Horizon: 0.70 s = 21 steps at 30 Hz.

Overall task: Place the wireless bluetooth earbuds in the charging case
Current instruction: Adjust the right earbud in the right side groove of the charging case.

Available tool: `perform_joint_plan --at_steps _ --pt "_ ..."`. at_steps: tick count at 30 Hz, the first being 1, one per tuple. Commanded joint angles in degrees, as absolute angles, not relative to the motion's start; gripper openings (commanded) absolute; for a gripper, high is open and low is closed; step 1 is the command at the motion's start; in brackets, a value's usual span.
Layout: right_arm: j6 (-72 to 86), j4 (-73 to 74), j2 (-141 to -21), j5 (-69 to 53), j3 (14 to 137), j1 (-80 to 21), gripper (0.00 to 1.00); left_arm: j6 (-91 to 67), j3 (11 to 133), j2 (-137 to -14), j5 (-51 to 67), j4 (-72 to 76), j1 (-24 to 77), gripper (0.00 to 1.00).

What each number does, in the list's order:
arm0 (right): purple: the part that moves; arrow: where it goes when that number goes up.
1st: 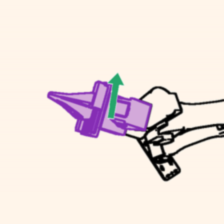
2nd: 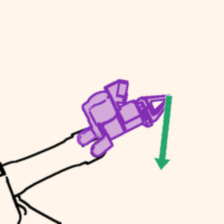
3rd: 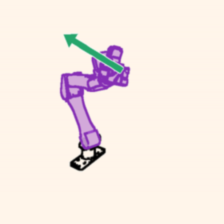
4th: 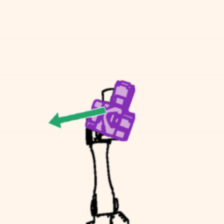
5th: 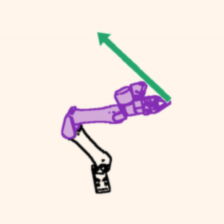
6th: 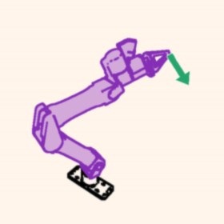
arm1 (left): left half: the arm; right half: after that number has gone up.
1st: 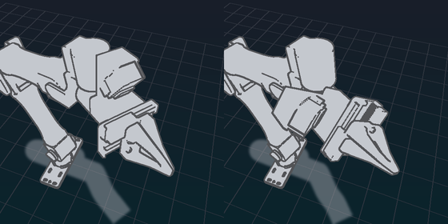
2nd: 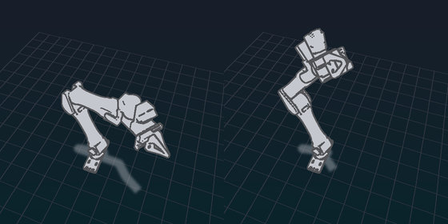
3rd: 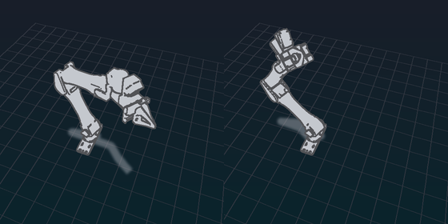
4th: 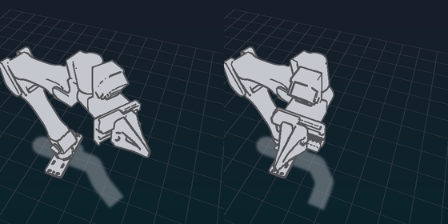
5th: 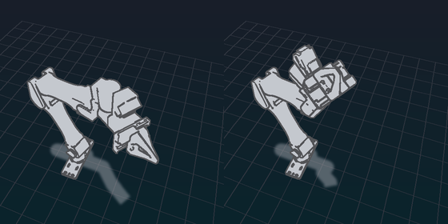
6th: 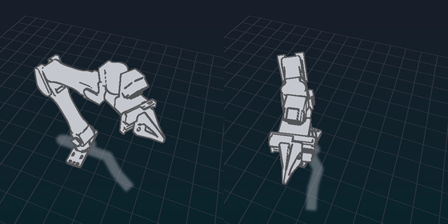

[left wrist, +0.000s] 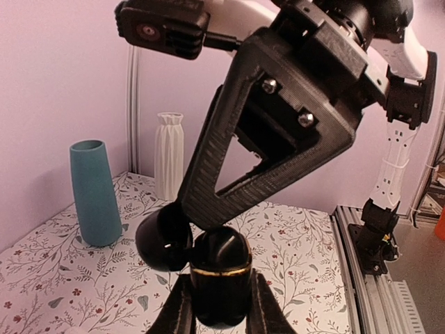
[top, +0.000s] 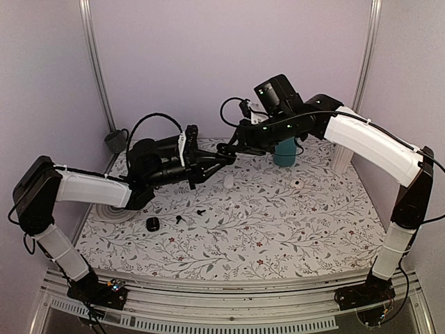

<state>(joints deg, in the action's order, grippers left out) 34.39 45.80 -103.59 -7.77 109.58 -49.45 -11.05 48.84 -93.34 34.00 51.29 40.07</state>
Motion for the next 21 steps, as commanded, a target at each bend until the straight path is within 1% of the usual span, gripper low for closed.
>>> perform_joint_plan --at_steps 1,12,17,21 --pt "33.18 43.73 -103.50 -9.80 111.01 -51.07 0.29 -11.77 50.14 -94.28 35.13 55.68 40.24 0.00" --pt "32.99 43.06 -102.75 -9.32 111.00 -51.09 0.30 -11.95 50.19 -94.66 35.14 55.81 40.17 0.00" --pt "33.47 42.41 -102.25 -8.54 111.00 -51.07 0.38 -12.04 50.23 -94.75 35.49 55.81 40.17 0.00" --pt "34.08 42.19 -102.21 -8.46 111.01 -50.89 0.39 -11.98 50.19 -94.66 35.68 55.81 40.14 0.00"
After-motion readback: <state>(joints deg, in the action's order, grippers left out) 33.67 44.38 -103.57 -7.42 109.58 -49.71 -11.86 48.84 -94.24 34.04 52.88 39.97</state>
